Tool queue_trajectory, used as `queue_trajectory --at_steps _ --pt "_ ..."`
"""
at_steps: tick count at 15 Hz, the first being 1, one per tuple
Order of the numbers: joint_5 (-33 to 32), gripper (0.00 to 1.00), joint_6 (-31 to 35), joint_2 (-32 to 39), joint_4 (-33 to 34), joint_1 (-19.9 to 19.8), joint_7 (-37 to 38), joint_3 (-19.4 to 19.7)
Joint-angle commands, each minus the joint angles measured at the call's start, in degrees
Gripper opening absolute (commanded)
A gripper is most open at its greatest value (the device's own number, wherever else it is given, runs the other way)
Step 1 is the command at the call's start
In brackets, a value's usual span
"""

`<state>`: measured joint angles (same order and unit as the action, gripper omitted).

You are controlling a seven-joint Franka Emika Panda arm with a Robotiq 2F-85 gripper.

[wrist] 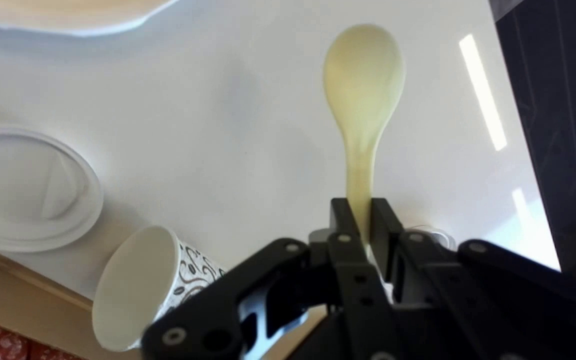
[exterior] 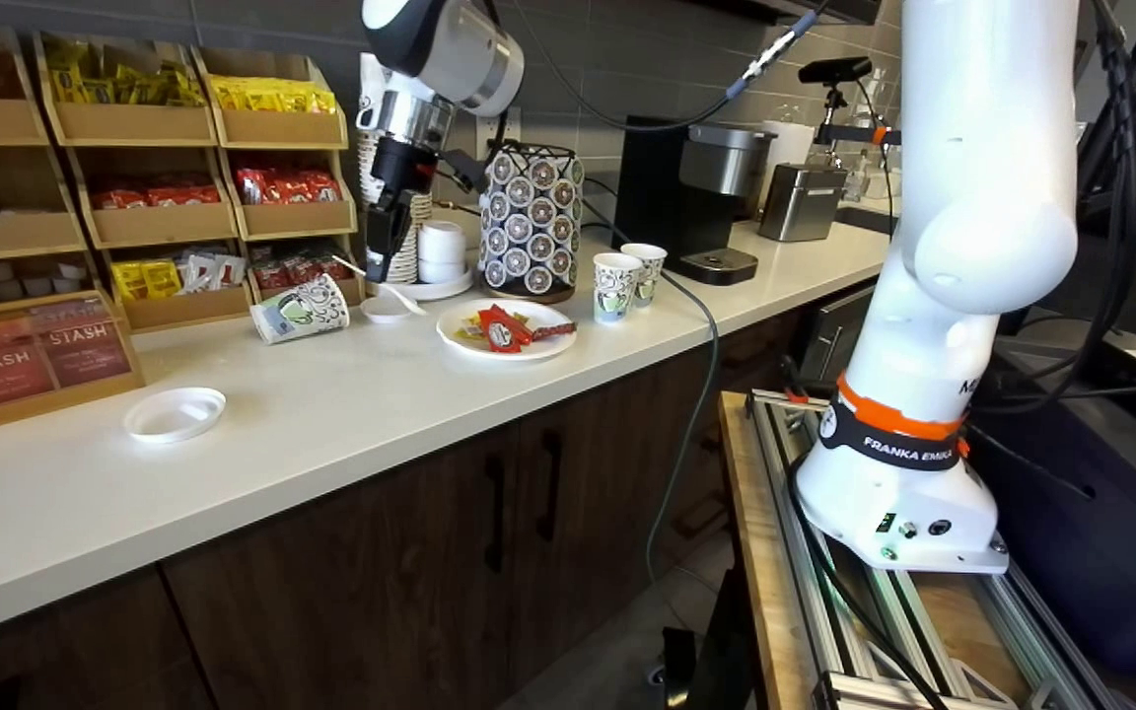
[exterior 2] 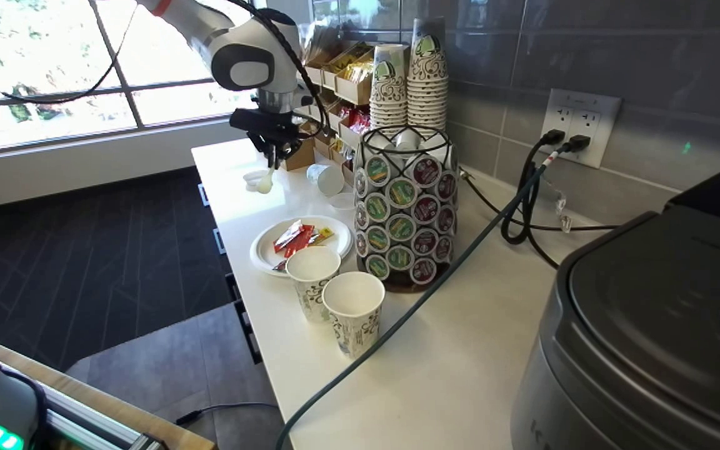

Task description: Put the plastic spoon in the paper cup on the left

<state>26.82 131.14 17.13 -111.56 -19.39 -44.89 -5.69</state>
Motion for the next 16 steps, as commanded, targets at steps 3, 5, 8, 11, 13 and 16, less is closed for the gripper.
queue_trajectory --at_steps 3,5,8,11,13,16 --pt "14.81 0.06 -1.96 -16.06 -17.72 -2.03 -14.05 7.18" --pt "18.39 0.06 -3.0 -20.58 -22.3 -1.81 -19.21 11.88" --pt "21.18 0.06 -4.39 -27.27 -28.6 -2.27 -24.9 19.32" --pt "21.81 0.06 -5.71 -33.41 -33.38 -3.73 -28.75 26.57" --pt "21.49 0.06 -5.87 -35.98 -34.84 -4.61 -29.95 30.29" --pt "22.17 0.06 -4.69 -38.73 -35.89 -5.23 -30.96 33.82"
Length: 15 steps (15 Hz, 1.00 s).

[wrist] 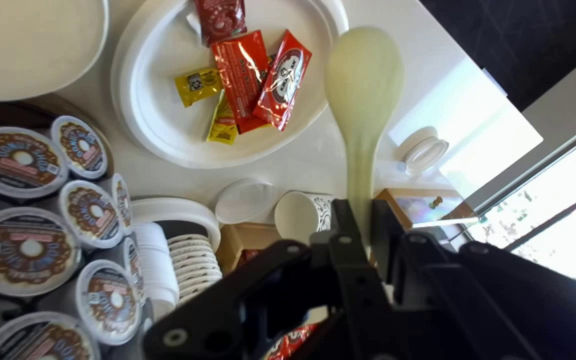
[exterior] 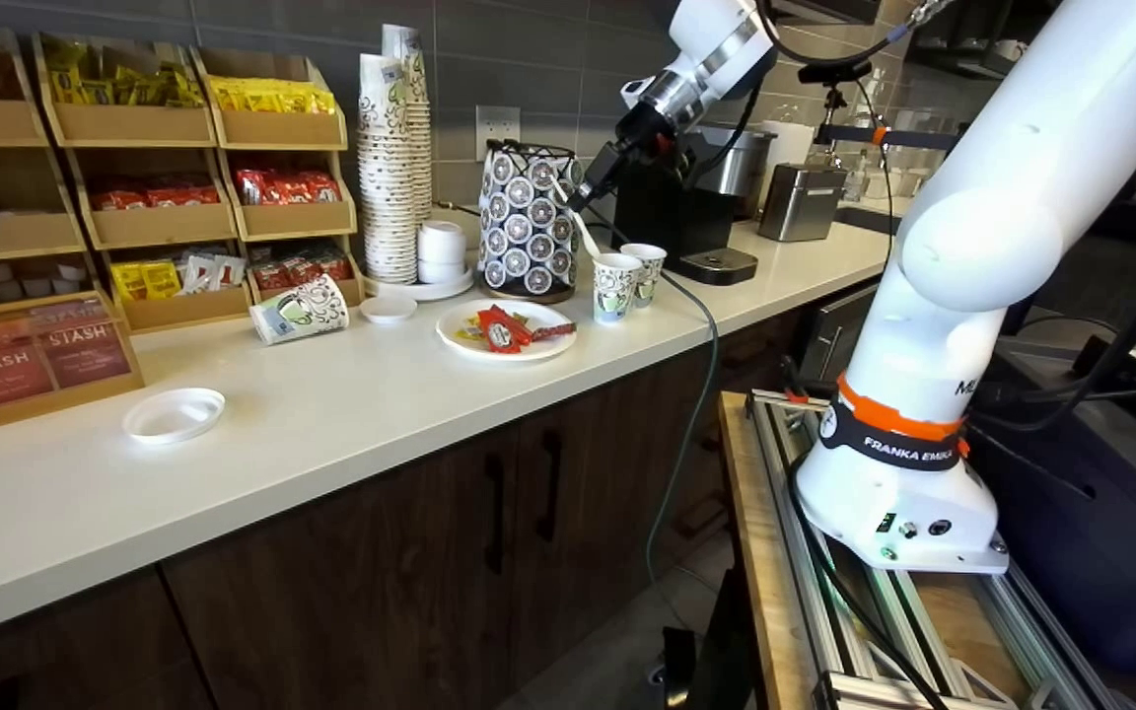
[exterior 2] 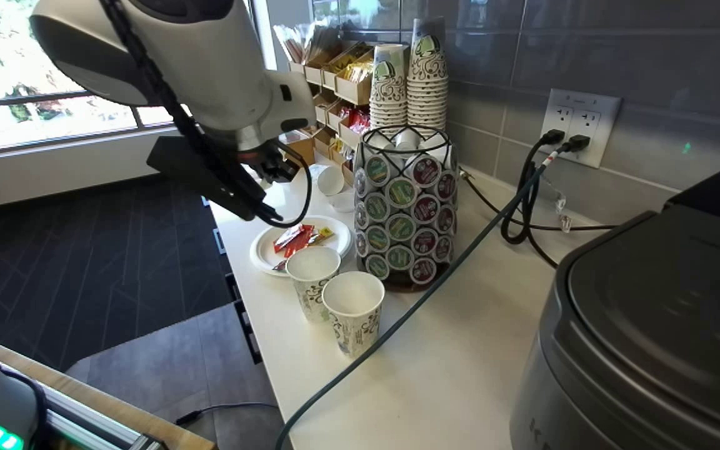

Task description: Put the plastic spoon in the paper cup on the left

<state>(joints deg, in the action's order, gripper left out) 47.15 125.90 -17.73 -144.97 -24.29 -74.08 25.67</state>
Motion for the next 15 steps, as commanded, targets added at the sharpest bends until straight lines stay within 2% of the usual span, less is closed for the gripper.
queue_trajectory --at_steps 1,4,9,11,12,15 --pt "2.09 0.06 1.78 -4.71 -2.84 -0.42 -1.53 2.81" --pt "2.93 0.06 6.57 -5.5 -3.15 -0.86 1.51 2.7" --pt "5.01 0.06 23.41 -2.05 -2.38 1.23 9.06 0.76" --pt "5.64 0.06 26.41 -0.69 -1.67 3.31 10.57 1.08" --pt "6.65 0.06 26.86 0.46 -1.27 3.22 10.08 0.17" --pt "7.32 0.06 27.07 3.48 -0.3 4.83 9.51 0.6"
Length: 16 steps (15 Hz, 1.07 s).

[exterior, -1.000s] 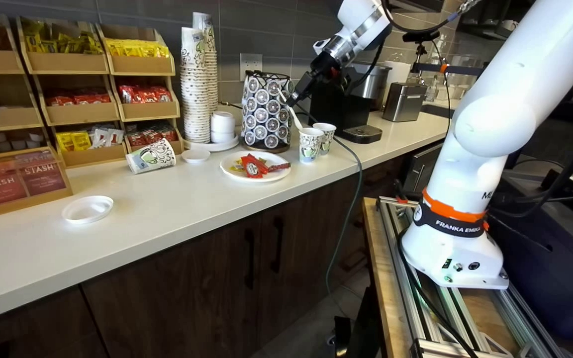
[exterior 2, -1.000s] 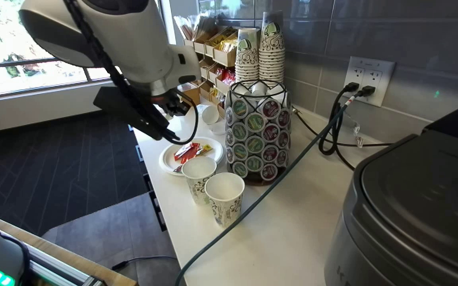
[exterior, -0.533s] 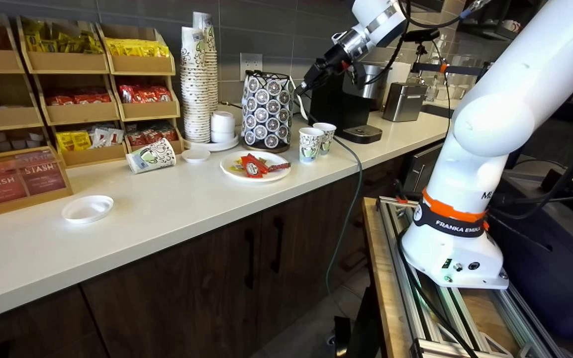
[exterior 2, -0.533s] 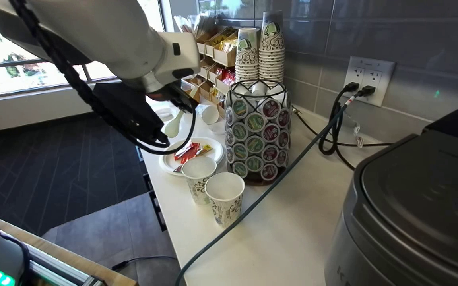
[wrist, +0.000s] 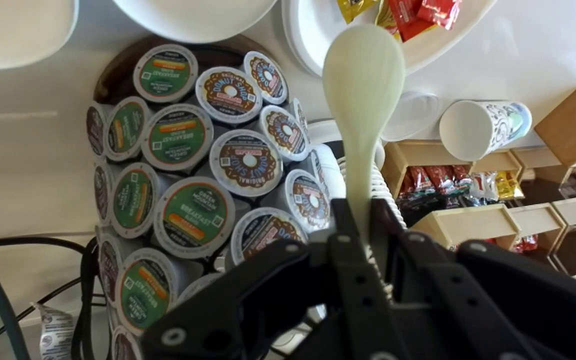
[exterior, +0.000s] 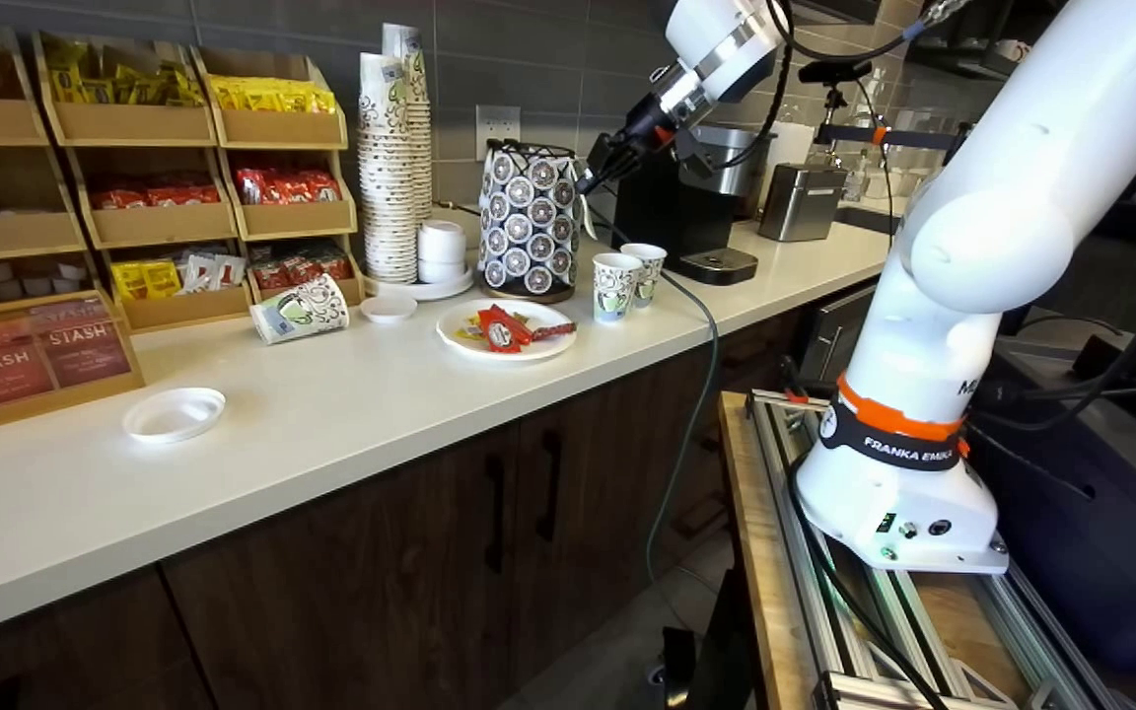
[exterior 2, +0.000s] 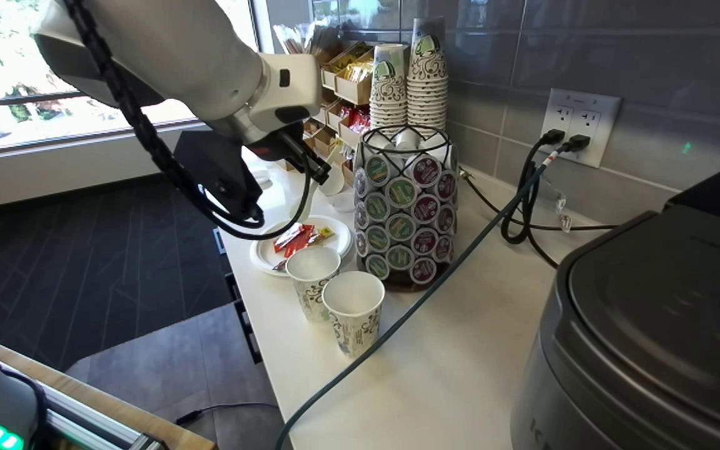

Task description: Put the plastic spoon in the paper cup on the left

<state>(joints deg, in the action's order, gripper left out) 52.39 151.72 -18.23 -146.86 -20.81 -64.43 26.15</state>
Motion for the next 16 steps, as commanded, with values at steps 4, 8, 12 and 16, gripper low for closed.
queue_trajectory --at_steps 4,8,12,16 --pt "3.84 0.06 1.97 6.64 2.04 0.86 -0.52 1.1" --pt "6.31 0.06 4.85 7.47 2.05 0.4 -1.14 2.13" --pt "8.0 0.06 6.86 8.38 2.11 0.62 -1.19 2.66" --pt "7.04 0.06 7.95 9.79 1.75 0.3 -0.25 2.59"
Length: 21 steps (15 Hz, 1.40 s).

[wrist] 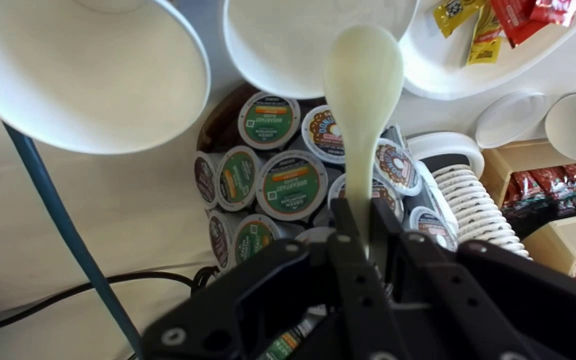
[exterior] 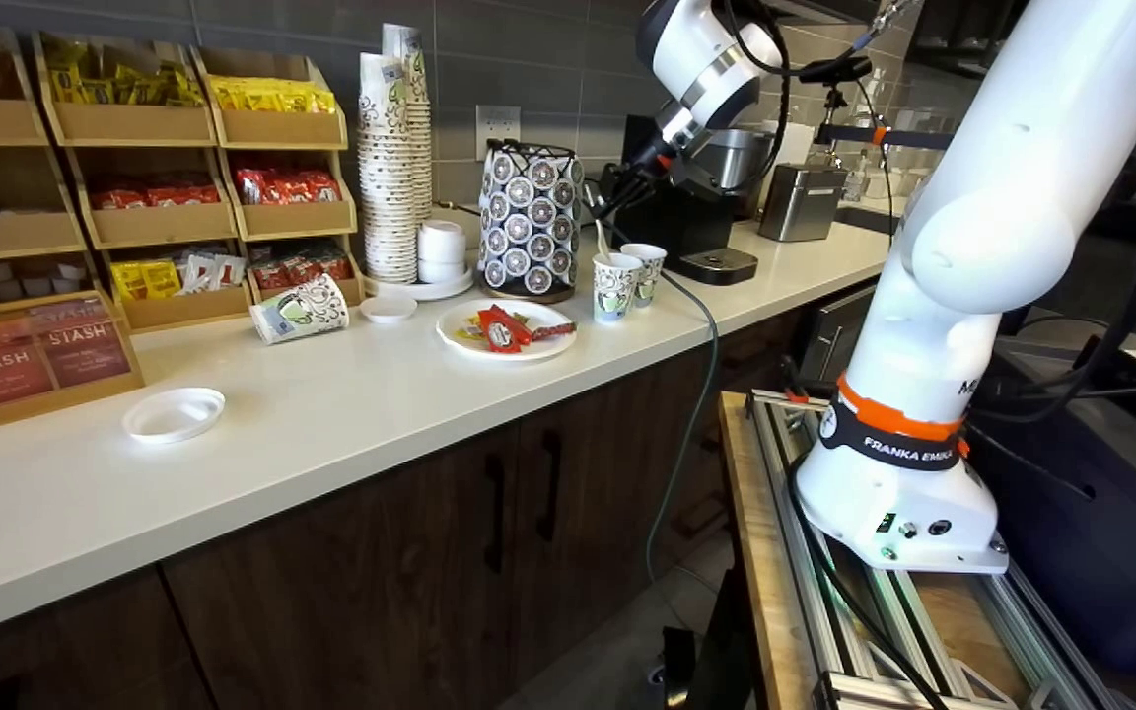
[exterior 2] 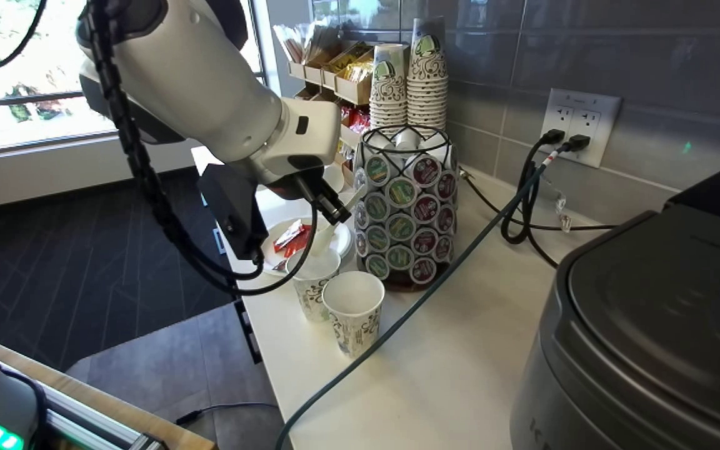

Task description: Put the plastic spoon in the paper cup on the left

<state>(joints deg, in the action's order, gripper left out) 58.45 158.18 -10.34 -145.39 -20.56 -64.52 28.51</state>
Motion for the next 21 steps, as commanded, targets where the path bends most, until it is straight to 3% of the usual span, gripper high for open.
queue_trajectory --at_steps 1,5,6,15,18,21 --pt "1.08 0.06 1.72 2.11 0.23 0.02 -0.24 0.26" --pt "0.08 0.07 2.11 3.34 -0.1 -0.21 -0.02 0.1" --pt "-0.12 0.31 1.42 3.35 -0.2 -0.26 -0.13 0.19" --pt "-0.19 0.98 0.37 1.88 -0.71 -0.77 -1.12 0.52" --pt "-2.57 1.0 -2.38 -0.98 -2.15 -1.19 -2.34 0.61" --pt "-10.21 1.0 -0.29 -4.65 -5.22 -3.18 1.53 -0.69"
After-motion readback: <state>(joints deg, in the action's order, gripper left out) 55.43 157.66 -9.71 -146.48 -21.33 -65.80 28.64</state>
